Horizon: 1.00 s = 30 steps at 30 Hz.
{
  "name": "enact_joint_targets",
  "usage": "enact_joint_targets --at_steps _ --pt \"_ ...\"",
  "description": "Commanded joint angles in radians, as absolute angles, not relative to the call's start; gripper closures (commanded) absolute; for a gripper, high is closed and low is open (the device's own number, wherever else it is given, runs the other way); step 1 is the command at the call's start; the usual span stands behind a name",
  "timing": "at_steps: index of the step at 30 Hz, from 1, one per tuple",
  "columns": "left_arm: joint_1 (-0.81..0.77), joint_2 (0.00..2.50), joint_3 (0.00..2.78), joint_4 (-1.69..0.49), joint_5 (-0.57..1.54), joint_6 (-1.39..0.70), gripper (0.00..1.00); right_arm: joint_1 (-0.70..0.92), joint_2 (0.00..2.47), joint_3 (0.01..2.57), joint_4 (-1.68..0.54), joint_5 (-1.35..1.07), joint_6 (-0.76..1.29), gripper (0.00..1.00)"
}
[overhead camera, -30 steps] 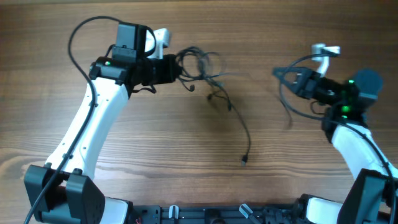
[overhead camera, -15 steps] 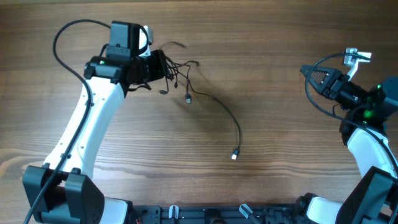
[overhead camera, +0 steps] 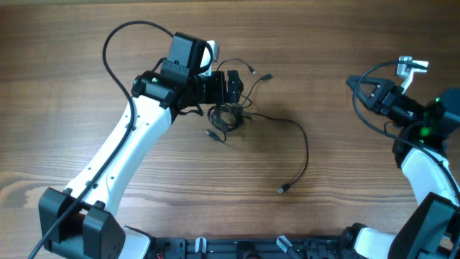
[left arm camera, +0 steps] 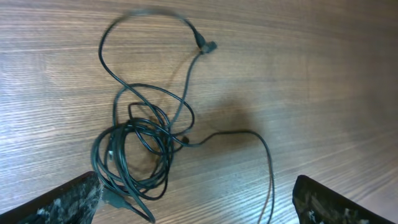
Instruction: Untangle cables
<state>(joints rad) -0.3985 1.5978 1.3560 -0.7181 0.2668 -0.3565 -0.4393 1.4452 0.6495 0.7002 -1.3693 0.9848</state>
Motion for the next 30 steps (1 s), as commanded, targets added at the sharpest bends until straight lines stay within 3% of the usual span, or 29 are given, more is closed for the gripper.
enact_joint_targets --at_steps 1,10,17,24,28,30 --pt "-0.399 1.594 1.354 -0.715 0.233 -0.345 0.0 -0.435 1.434 0.659 0.661 -1.392 0.952 0.6" --pt "-0.399 1.594 1.354 -0.707 0.21 -0.345 0.0 -0.343 1.434 0.659 0.471 -1.355 0.808 0.41" --pt "-0.4 1.594 1.354 -0.701 0.208 -0.345 0.0 -0.142 1.434 0.659 0.254 -1.139 0.687 0.17" --pt "-0.399 1.597 1.354 -0.7 0.207 -0.347 0.0 0.005 1.434 0.659 0.085 -0.85 0.673 0.01" --pt "-0.4 1.616 1.354 -0.717 0.207 -0.363 0.17 0.064 1.434 0.659 0.022 -0.69 0.674 0.0" --pt "-0.4 1.631 1.354 -0.727 0.207 -0.394 0.2 0.081 1.434 0.659 0.009 -0.648 0.684 0.0"
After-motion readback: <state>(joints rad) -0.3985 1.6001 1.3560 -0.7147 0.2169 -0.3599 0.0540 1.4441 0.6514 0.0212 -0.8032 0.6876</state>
